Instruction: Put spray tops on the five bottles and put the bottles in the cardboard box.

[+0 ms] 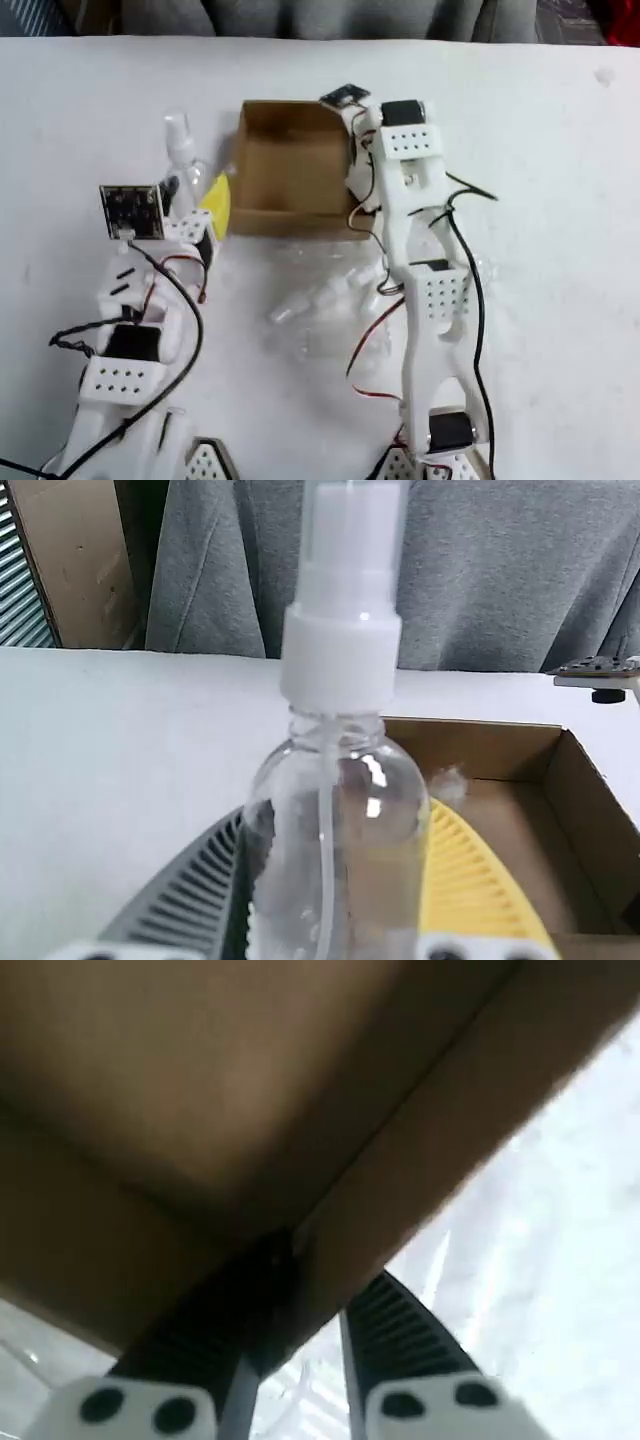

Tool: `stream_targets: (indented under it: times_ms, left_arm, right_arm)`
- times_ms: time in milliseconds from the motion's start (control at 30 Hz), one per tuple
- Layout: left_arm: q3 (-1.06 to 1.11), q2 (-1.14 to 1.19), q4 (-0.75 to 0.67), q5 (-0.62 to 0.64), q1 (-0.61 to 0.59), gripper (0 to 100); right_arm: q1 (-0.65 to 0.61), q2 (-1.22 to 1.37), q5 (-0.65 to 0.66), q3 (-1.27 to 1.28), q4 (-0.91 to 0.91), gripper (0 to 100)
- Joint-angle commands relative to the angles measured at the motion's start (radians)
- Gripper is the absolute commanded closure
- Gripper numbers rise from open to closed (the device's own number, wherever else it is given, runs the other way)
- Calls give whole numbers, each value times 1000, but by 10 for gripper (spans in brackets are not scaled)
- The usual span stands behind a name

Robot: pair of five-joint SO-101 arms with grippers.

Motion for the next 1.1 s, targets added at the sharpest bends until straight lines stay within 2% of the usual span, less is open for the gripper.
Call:
stream_targets:
  times_ms: [0, 200, 567, 733, 767, 900, 1067]
  left_arm:
    - [-77, -1, -25, 9, -10, 978]
    - [-74, -1, -25, 9, -10, 978]
    - [-74, -1, -26, 9, -10, 978]
    - [-72, -1, -25, 9, -10, 978]
    - [-71, -1, -25, 9, -10, 978]
    - [-71, -1, -23, 8, -10, 978]
    - [-69, -1, -23, 8, -10, 978]
  right_arm:
    - [1, -88, 15, 0, 25, 982]
    - [1, -91, 18, 38, 25, 982]
    - [-27, -259, 17, 218, 21, 971]
    - [-21, -262, 17, 219, 22, 762]
    - [-18, -262, 17, 219, 22, 747]
    - [-4, -295, 17, 210, 24, 792]
    - [7, -456, 11, 261, 25, 850]
